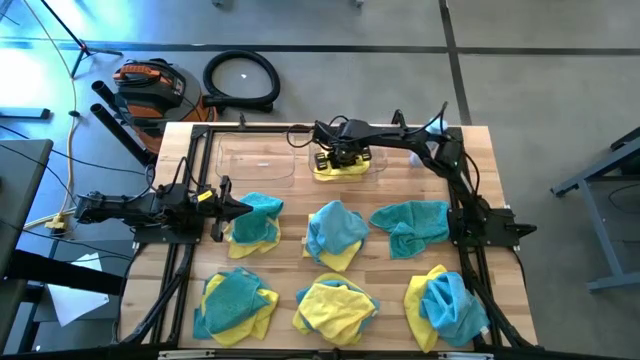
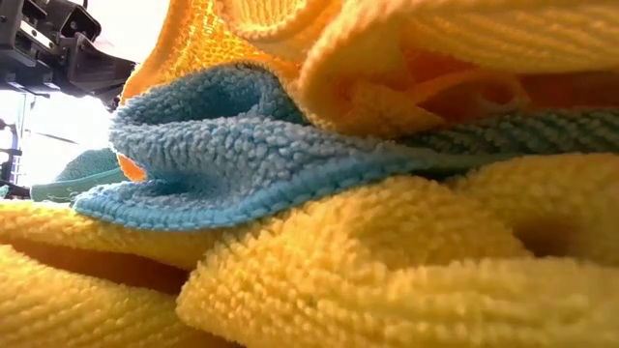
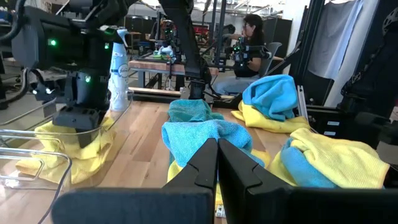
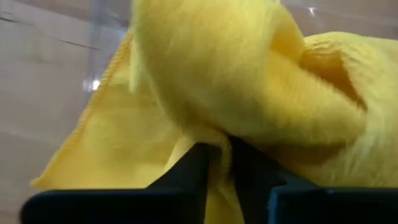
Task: Sort microfiber towel by color & place in baskets
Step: Put the yellow towel into the right transparent bin, then put the blue towel into the left transparent bin
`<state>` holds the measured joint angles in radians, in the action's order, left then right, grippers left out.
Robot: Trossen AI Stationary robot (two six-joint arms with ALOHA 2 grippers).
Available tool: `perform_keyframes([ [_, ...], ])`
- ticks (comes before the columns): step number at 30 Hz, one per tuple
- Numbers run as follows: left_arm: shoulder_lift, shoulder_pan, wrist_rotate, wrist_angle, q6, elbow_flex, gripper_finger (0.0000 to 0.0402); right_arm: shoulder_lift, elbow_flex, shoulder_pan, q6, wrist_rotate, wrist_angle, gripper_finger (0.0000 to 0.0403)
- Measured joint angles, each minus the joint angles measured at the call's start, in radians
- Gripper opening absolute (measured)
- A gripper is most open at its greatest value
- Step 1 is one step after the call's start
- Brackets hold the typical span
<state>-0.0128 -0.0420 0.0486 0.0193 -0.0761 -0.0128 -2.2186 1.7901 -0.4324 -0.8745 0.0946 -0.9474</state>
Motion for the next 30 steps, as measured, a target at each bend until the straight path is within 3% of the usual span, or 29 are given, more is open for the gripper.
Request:
perform_keyframes([
  [8,0.0,0.0,0.0,0.0,0.0,0.0,0.0,0.096,0.014,-0.001,0.035,0.007,-0.057,0.0114],
  [14,0.0,0.0,0.0,0.0,0.0,0.0,0.0,0.228,0.015,0.021,0.104,0.011,-0.106,0.0114],
  [20,0.0,0.0,0.0,0.0,0.0,0.0,0.0,0.329,0.015,0.08,0.329,0.044,-0.218,0.0114],
  [24,0.0,0.0,0.0,0.002,-0.001,0.0,0.0,0.363,0.013,0.112,0.306,0.104,-0.337,0.0114],
  [30,0.0,0.0,0.0,0.011,-0.019,0.0,0.0,0.513,-0.111,0.215,0.357,0.096,-0.255,0.0078],
])
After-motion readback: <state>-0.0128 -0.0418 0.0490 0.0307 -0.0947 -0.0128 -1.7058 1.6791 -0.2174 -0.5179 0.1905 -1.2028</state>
